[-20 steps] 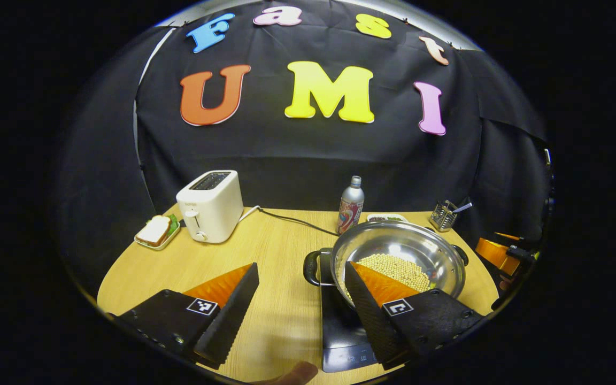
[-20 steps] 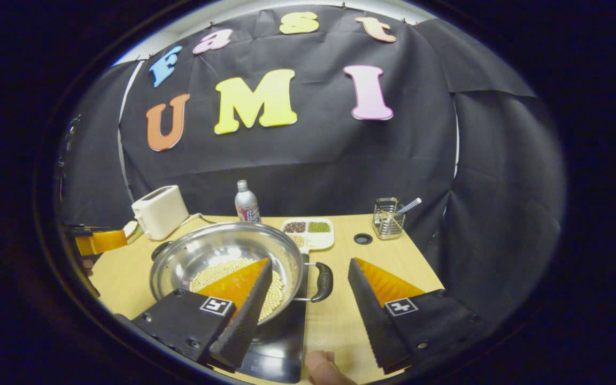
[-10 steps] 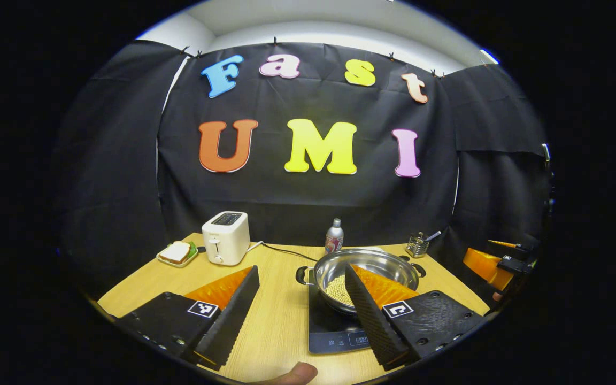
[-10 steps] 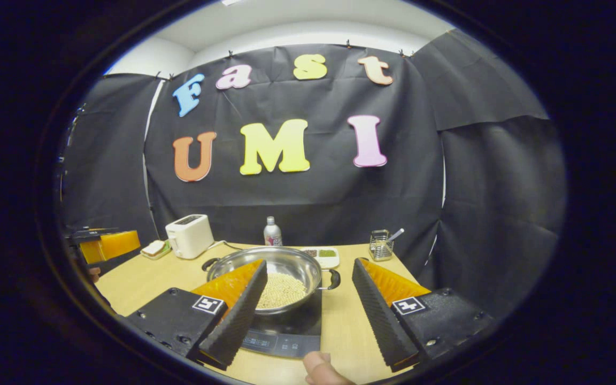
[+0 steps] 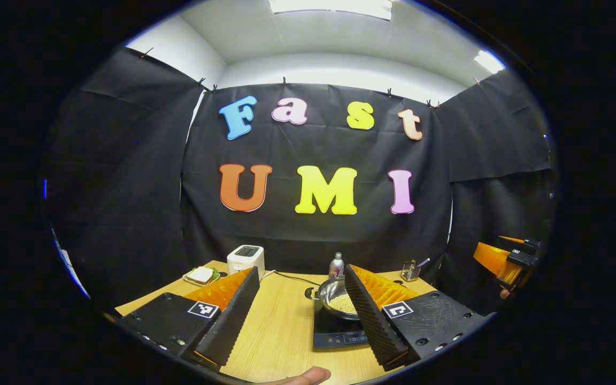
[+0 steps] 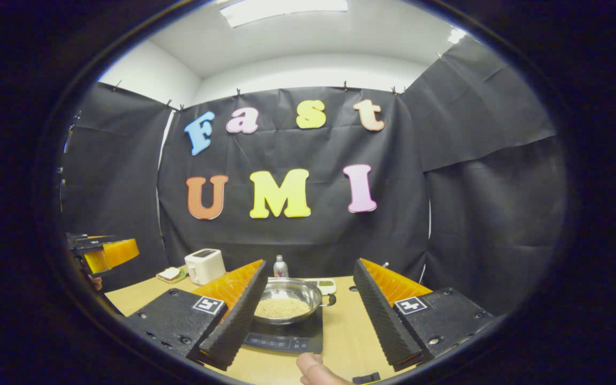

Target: First push the handle of the pot to place it horizontally, then grasp the pot with both hands and set it on the induction cooktop.

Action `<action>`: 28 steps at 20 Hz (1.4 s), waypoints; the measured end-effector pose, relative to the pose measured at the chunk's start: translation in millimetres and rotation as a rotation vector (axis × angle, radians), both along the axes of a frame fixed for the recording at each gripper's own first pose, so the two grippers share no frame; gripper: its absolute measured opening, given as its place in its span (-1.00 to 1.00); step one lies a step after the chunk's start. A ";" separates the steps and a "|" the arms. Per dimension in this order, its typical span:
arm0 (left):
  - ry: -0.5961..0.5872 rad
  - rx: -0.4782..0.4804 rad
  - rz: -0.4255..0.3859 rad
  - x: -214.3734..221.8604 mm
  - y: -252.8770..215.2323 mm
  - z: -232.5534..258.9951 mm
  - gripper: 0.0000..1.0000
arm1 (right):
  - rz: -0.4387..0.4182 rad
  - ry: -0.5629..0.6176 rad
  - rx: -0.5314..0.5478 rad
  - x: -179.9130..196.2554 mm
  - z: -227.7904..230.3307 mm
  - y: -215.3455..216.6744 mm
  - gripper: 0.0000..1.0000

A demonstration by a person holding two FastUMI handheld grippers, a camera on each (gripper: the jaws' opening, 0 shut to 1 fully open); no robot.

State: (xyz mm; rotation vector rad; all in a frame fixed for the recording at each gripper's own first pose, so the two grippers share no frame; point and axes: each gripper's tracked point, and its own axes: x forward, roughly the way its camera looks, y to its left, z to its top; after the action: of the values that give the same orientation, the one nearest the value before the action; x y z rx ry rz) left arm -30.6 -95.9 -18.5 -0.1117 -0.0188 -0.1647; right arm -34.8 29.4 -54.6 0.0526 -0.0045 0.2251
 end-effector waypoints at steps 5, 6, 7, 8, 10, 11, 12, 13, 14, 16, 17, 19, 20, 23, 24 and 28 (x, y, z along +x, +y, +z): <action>-0.054 0.027 0.037 -29.4 24.0 -2.7 0.91 | -0.085 -0.008 -0.012 -34.6 4.1 -30.0 0.97; -0.045 0.047 0.047 -33.8 27.4 -9.2 0.89 | -0.107 -0.001 -0.012 -40.3 2.6 -36.0 0.99; -0.031 0.063 0.056 -37.3 31.3 -14.7 0.90 | -0.126 0.006 -0.010 -44.1 2.3 -41.7 0.99; -0.028 0.070 0.055 -38.4 31.3 -17.0 0.90 | -0.137 0.011 -0.005 -47.2 1.9 -43.7 0.97; -0.065 0.081 0.040 -39.6 27.2 -9.5 0.90 | -0.133 0.011 0.011 -50.7 4.7 -43.3 1.00; -0.078 0.081 0.037 -40.3 26.8 -8.7 0.90 | -0.118 0.009 0.020 -51.6 6.9 -40.5 0.99; -0.081 0.082 0.034 -41.0 26.8 -10.7 0.90 | -0.105 0.016 0.027 -51.3 5.6 -36.5 1.00; -0.071 0.080 0.030 -41.3 25.8 -15.2 0.90 | -0.098 0.031 0.029 -51.1 1.2 -36.1 0.97; -0.065 0.079 0.026 -39.1 24.4 -16.8 0.89 | -0.093 0.036 0.033 -49.9 0.4 -35.2 0.99; -0.054 0.082 0.038 -35.7 27.7 -19.8 0.90 | -0.071 -0.013 0.052 -47.1 11.9 -31.9 1.00; -0.053 0.084 0.046 -33.9 29.6 -20.3 0.89 | -0.064 -0.059 0.061 -46.0 19.4 -32.1 0.99; -0.089 0.069 0.055 -33.2 31.1 -11.1 0.89 | -0.089 -0.147 0.041 -44.1 34.7 -41.1 0.97; -0.137 0.052 0.055 -33.3 29.4 -0.9 0.90 | -0.115 -0.160 0.014 -45.3 32.0 -47.8 1.00; -0.229 0.042 0.079 -38.9 34.7 14.3 0.89 | -0.125 -0.167 0.004 -53.3 37.1 -43.1 1.00; -0.227 0.048 0.080 -39.9 33.3 10.0 0.89 | -0.127 -0.161 -0.002 -53.2 35.7 -43.5 1.00; -0.203 0.085 0.058 -39.3 25.4 5.9 0.89 | -0.124 -0.168 -0.020 -56.9 41.1 -41.4 0.97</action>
State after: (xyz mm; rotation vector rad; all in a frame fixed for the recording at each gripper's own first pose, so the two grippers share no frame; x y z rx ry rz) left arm -69.9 -70.5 -12.5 -0.0096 -0.2167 -0.1186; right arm -91.7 -11.9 -13.5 0.0133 -0.1720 0.1049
